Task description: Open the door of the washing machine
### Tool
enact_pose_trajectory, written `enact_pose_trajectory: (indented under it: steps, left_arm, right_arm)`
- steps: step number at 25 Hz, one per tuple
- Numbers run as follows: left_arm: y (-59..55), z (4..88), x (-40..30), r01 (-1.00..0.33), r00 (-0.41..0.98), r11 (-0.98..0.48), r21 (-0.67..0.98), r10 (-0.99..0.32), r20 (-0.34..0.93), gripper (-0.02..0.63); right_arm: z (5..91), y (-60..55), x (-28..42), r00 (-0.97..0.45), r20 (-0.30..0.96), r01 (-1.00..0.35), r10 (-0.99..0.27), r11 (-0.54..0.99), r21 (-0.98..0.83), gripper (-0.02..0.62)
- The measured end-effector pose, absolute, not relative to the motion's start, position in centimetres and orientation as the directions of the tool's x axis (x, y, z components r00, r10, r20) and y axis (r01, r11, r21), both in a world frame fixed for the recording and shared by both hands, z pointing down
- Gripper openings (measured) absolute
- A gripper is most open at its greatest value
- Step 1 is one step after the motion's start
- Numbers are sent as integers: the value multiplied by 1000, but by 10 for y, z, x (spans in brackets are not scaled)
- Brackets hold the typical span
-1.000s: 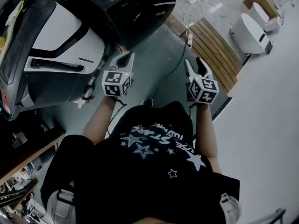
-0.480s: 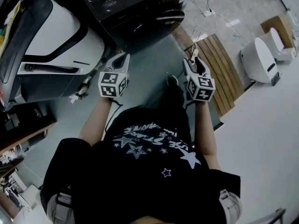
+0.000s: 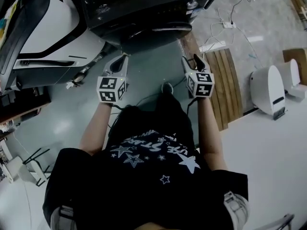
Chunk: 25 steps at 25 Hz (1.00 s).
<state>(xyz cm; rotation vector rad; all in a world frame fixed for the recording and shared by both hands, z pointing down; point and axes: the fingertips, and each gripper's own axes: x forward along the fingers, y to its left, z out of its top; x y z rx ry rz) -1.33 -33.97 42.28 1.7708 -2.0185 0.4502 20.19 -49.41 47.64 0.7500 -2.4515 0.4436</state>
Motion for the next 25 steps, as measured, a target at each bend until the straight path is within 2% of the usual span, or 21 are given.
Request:
enact_pose_trajectory:
  steps: [9, 17, 25]
  left_arm:
    - [-365, 447, -15, -959, -239, 282, -9, -795, 558, 11]
    - [-368, 483, -26, -924, -305, 382, 2, -741, 599, 11]
    - [-353, 512, -37, -899, -336, 438, 13, -707, 623, 11]
  right_arm:
    - [524, -583, 191, -708, 629, -494, -321, 862, -116, 227]
    - [586, -635, 163, -673, 695, -415, -254, 907, -69, 227]
    - [631, -675, 126, -631, 736, -317, -245, 947, 43, 227]
